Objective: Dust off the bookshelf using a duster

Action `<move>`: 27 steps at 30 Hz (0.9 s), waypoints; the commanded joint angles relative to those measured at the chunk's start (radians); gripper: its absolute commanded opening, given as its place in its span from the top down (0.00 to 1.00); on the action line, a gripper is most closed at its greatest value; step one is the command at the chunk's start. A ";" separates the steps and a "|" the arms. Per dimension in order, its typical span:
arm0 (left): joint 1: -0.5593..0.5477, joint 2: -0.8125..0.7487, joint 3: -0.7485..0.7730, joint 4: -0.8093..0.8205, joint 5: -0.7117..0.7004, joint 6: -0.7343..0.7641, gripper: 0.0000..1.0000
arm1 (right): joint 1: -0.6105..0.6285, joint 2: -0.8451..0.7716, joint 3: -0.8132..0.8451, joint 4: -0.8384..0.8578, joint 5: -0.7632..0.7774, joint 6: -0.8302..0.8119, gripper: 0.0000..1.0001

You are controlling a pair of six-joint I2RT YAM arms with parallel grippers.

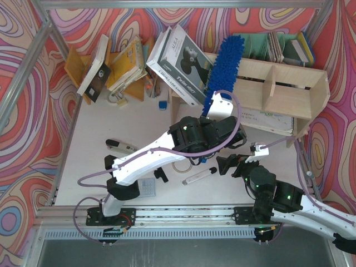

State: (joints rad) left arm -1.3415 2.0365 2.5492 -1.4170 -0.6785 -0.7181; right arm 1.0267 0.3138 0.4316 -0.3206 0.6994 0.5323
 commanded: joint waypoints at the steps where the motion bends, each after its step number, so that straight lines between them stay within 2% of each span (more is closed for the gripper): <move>1: -0.057 -0.033 0.023 0.100 -0.039 0.105 1.00 | -0.001 -0.009 -0.007 -0.010 0.021 0.009 0.01; 14: -0.082 -0.134 -0.058 0.152 -0.246 0.139 1.00 | -0.001 -0.010 -0.008 -0.010 0.020 0.009 0.02; 27: -0.021 -0.132 -0.054 0.124 -0.196 0.146 1.00 | -0.001 -0.001 -0.007 -0.007 0.018 0.009 0.02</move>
State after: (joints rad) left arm -1.3724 1.9190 2.5000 -1.3144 -0.8627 -0.5949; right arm 1.0267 0.3138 0.4305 -0.3210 0.6991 0.5323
